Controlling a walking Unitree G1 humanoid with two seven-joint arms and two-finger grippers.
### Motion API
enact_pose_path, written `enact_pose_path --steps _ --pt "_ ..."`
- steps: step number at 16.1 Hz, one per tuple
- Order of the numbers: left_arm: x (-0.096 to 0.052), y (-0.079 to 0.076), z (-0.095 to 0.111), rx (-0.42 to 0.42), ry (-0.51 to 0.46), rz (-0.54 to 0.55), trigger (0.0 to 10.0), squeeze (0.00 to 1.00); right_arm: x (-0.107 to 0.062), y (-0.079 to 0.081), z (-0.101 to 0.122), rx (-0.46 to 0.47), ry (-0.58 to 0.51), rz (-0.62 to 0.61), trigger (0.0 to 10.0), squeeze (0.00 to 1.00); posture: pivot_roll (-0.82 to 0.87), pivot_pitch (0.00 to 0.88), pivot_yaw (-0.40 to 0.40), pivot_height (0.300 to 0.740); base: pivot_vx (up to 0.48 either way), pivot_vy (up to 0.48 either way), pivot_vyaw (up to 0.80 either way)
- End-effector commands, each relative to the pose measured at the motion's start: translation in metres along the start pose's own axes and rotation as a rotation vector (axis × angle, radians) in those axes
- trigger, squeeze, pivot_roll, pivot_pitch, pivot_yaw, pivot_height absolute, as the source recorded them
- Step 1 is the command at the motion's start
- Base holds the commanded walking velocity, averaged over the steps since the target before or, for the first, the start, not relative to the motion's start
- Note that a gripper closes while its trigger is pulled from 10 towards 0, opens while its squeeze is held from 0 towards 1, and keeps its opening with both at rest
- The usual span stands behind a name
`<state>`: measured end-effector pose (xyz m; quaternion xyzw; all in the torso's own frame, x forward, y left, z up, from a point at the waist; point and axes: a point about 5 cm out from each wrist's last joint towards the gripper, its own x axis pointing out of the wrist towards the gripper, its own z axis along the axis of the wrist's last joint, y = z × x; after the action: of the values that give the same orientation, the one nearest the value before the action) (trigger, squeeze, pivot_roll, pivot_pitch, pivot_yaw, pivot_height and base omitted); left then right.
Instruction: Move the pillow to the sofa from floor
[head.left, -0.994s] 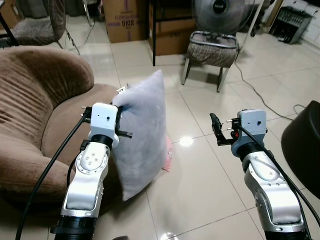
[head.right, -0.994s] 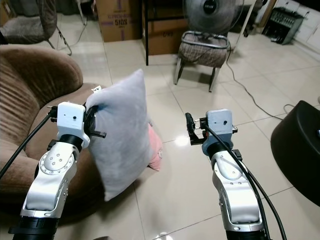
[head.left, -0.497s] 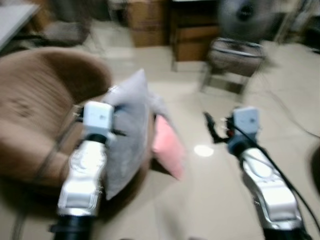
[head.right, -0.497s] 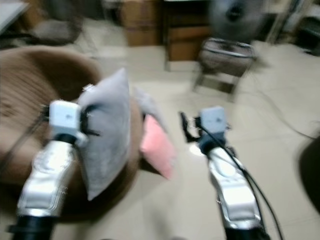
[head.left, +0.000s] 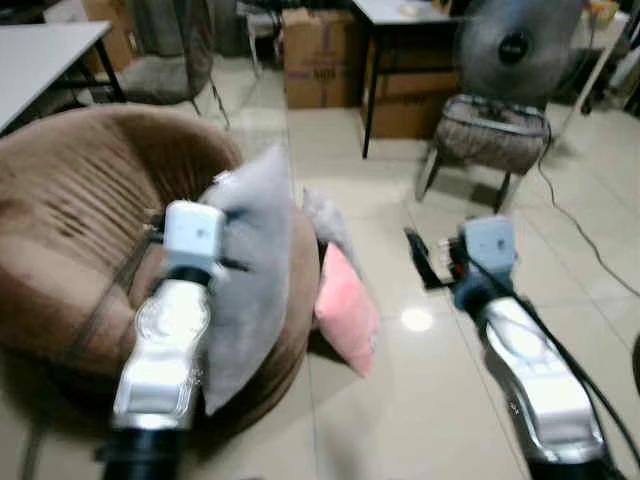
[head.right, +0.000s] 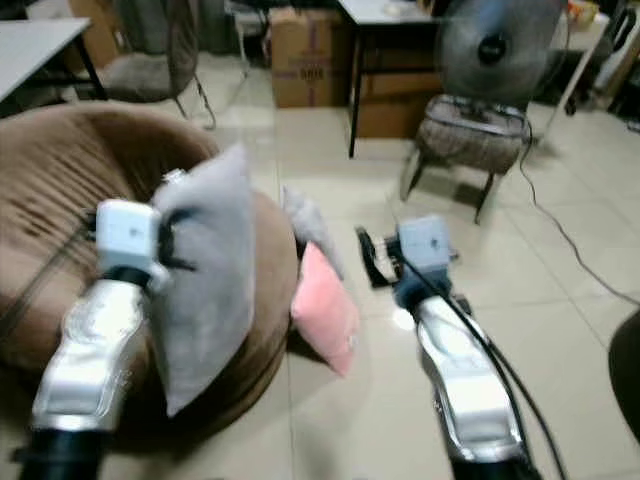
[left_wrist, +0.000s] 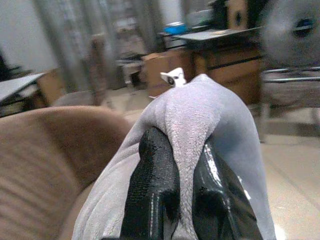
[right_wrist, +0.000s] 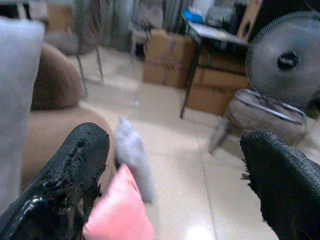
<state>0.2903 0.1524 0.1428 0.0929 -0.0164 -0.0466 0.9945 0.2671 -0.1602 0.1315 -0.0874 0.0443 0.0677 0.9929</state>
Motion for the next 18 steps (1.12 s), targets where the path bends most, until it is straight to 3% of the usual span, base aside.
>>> enact_pose_path --steps 1,3,18 --pt "0.0023 0.0084 0.0148 0.013 -0.068 0.022 10.0 0.00 0.0029 0.0053 0.0084 -0.001 -0.032 0.029 10.0 0.00 0.01 0.000 0.010 0.740 0.304 0.000 0.80" --pt "0.0021 0.0092 0.0148 0.017 -0.067 0.020 10.0 0.00 0.0041 0.0058 0.0063 -0.007 -0.021 0.023 10.0 0.00 0.02 0.000 0.011 0.740 0.300 0.000 0.62" --pt "0.0038 0.0056 0.0136 0.013 -0.061 0.001 10.0 0.00 0.0067 0.0021 0.0064 -0.019 -0.024 0.000 10.0 0.00 0.01 0.000 0.016 0.740 0.307 0.000 0.00"
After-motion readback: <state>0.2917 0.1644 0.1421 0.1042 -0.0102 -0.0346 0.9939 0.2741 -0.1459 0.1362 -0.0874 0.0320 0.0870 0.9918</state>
